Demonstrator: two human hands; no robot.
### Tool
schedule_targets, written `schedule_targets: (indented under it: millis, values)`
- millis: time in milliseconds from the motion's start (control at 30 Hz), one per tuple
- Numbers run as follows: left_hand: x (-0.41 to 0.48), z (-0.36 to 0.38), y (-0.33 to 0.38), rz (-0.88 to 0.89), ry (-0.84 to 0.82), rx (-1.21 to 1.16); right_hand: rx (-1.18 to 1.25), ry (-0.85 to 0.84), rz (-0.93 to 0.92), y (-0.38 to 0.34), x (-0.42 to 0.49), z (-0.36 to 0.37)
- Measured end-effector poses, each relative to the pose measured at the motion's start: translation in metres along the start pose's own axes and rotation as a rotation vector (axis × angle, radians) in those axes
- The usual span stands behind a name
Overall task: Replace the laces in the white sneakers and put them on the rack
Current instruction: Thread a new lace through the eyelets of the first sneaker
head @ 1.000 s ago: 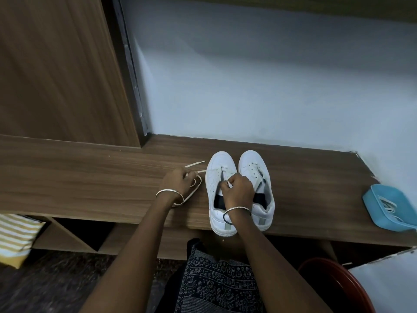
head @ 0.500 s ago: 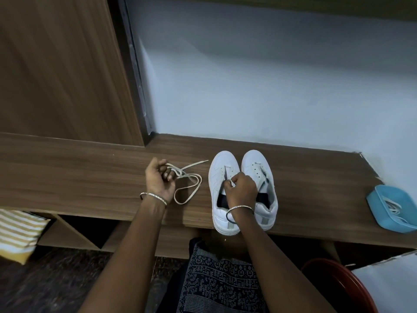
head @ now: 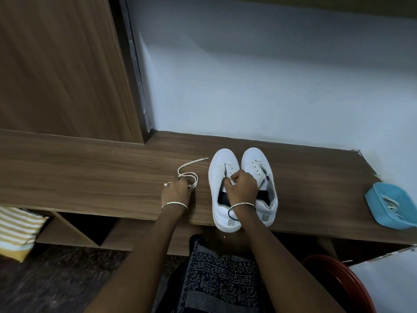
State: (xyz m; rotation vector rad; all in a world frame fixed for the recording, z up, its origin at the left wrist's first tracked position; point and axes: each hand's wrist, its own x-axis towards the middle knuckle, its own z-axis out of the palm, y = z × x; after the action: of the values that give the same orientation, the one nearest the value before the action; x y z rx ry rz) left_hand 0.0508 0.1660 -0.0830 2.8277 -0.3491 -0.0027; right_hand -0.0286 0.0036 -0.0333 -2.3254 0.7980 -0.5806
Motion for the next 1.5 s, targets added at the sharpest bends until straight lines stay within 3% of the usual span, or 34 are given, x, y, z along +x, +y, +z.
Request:
schedule_targets:
  millis: [133, 267, 333, 433, 567, 733, 833, 933, 1033, 1200, 1500]
  values:
    - [0.004, -0.003, 0.012, 0.051, -0.090, 0.053, 0.068, -0.014, 0.002, 0.000, 0.002, -0.007]
    - [0.005, -0.024, 0.021, 0.136, -0.106, -0.318, 0.137, 0.070, -0.150, -0.009, -0.008, -0.017]
    - [0.000, -0.047, 0.033, 0.170, -0.118, -0.552, 0.197, -0.030, -0.303, -0.015, -0.012, -0.022]
    - [-0.012, -0.087, 0.053, 0.221, -0.217, -0.930, 0.312, -0.313, -0.427, -0.029, -0.015, -0.035]
    - [-0.029, -0.130, 0.076, 0.269, -0.301, -1.207, 0.517, -0.514, -0.269, -0.050, -0.016, -0.061]
    - [-0.040, -0.158, 0.100, 0.224, -0.333, -1.454, 0.865, -0.564, -0.051, -0.038, -0.012, -0.103]
    - [-0.051, -0.154, 0.124, 0.150, -0.401, -1.494, 1.077, -0.472, 0.068, -0.021, -0.014, -0.133]
    - [-0.069, -0.145, 0.161, 0.119, -0.502, -1.591, 1.227, -0.274, 0.183, -0.002, -0.011, -0.161]
    - [-0.089, -0.132, 0.204, 0.110, -0.634, -1.647, 1.281, -0.123, 0.271, 0.020, -0.005, -0.190]
    - [-0.124, -0.093, 0.276, 0.036, -0.766, -1.588, 1.251, 0.092, 0.429, 0.071, 0.010, -0.237]
    - [-0.173, 0.008, 0.364, -0.063, -0.958, -1.418, 1.005, 0.134, 0.730, 0.215, -0.018, -0.280]
